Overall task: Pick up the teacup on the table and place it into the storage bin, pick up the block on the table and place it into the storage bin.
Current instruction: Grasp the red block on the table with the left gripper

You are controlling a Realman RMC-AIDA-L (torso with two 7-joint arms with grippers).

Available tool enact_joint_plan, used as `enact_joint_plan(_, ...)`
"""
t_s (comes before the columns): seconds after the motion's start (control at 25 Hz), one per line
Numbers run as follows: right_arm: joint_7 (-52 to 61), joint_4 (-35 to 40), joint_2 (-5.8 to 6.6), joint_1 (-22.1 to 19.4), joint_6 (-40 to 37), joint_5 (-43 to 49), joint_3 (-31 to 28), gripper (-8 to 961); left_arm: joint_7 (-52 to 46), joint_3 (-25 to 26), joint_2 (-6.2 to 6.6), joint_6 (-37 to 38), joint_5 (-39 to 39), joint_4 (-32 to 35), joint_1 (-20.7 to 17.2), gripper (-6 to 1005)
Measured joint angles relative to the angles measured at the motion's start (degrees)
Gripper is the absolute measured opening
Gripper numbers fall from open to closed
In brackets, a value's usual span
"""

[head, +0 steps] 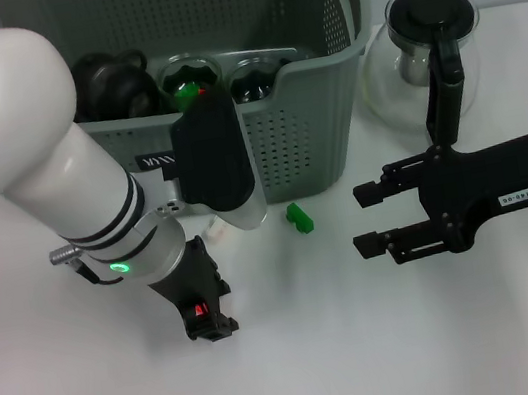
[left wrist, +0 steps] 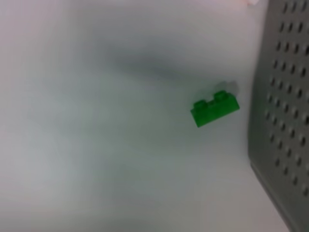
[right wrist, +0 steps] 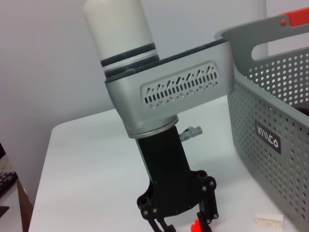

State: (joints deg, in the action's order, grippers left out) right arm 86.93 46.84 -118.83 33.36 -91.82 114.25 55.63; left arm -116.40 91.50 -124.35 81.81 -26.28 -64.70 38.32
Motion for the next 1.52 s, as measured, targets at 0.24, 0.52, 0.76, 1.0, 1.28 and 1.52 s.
enact_joint_plan(0.24, 0.0, 0.0, 0.07, -0.1, 0.0, 0.0, 0.0, 676, -0.5, 0.8, 0.23, 1.4, 0.3, -3.3, -1.0, 380)
enact_joint_plan(0.52, 0.0, 0.1, 0.14, -0.1, -0.1, 0.0, 0.0, 677, -1.6, 0.9, 0.23, 1.5, 2.8, -3.5, -1.5, 366)
enact_joint_plan(0.76, 0.0, 0.1, 0.18, -0.1, -0.1, 0.0, 0.0, 676, -1.7, 0.9, 0.26, 1.4, 2.9, -3.4, -1.5, 353)
enact_joint_plan(1.0, 0.0, 0.0, 0.18, -0.1, -0.1, 0.0, 0.0, 676, -1.7, 0.9, 0.18, 1.2, 3.0, -2.7, -1.5, 341)
enact_joint_plan(1.28, 0.0, 0.0, 0.18, -0.1, -0.1, 0.1, 0.0, 676, -1.7, 1.0, 0.16, 0.9, 3.0, -1.8, -1.2, 327)
enact_joint_plan(1.52, 0.0, -0.1, 0.18, -0.1, -0.1, 0.1, 0.0, 677, -1.9, 1.5, 0.07, 1.5, 2.9, -1.9, -1.1, 314)
